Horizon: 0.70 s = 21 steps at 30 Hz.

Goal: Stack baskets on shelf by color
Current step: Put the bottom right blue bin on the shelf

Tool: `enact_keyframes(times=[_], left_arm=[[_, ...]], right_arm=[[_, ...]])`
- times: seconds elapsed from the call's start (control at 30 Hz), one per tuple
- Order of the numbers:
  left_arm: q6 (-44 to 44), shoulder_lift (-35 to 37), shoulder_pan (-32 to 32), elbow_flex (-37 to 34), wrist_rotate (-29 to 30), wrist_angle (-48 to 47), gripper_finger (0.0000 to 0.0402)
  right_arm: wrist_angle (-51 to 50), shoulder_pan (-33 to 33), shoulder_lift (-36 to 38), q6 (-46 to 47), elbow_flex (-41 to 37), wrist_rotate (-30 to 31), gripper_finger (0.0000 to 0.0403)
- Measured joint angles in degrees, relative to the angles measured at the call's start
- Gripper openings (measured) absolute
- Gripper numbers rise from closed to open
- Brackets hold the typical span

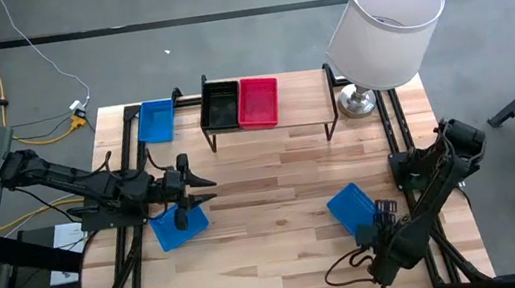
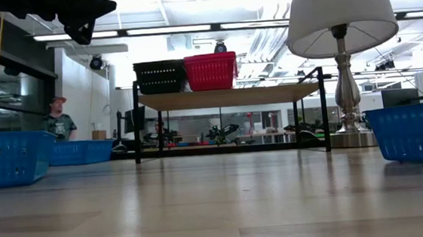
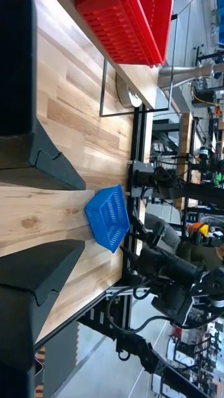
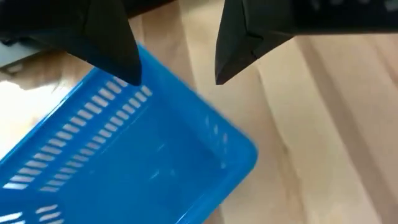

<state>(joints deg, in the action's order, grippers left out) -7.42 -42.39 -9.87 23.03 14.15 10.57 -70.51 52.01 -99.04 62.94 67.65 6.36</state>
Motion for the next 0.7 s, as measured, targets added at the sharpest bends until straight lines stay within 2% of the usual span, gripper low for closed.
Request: enact_keyframes(times=[0.13, 0.37, 0.53, 0.63, 0.7], left_arm=[[0.06, 0.00, 0.01, 0.00, 0.00, 0.00, 0.0129], [0.05, 0.00, 0.00, 0.00, -0.02, -0.15, 0.0129], [0.07, 0.00, 0.00, 0.00, -0.02, -0.26, 0.0129], [0.07, 0.00, 0.00, 0.00, -0.02, -0.26, 0.0129], [0.11, 0.00, 0.00, 0.00, -0.02, -0.67, 0.0129]], right_arm=[[0.34, 0.00, 0.00, -0.86, -0.85, 3.20, 0.0192], [4.92, -0.01, -0.02, -4.98, -4.58, -1.84, 0.0192], [6.72, -0.09, -0.02, -4.31, -6.67, 0.75, 0.0191], [7.61, -0.29, -0.02, -4.79, -7.38, 0.62, 0.0169], [7.67, -0.31, -0.02, -4.63, -7.46, 0.50, 0.0136]])
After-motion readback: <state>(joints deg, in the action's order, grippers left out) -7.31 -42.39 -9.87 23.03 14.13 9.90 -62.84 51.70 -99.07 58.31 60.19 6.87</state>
